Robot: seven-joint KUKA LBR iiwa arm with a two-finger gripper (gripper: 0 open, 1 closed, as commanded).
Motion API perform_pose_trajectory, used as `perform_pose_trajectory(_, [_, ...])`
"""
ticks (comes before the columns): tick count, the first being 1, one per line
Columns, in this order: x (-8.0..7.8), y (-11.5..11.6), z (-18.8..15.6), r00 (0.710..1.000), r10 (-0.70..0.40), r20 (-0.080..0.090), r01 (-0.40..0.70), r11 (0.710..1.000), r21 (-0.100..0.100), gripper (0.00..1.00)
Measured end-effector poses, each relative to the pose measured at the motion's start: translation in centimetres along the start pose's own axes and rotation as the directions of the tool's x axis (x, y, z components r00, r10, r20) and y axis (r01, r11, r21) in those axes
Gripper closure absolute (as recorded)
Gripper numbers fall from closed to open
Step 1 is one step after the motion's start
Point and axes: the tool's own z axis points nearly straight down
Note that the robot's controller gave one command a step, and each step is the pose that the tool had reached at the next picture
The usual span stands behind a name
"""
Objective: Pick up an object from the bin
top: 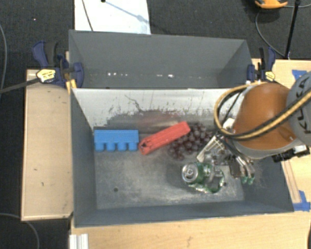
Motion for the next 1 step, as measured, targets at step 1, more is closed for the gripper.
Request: perform_pose_trajectory(1, [0.25,-1.53,-6.92,1.000,-0.007,0.008,0.007,1.000,0.000,1.00])
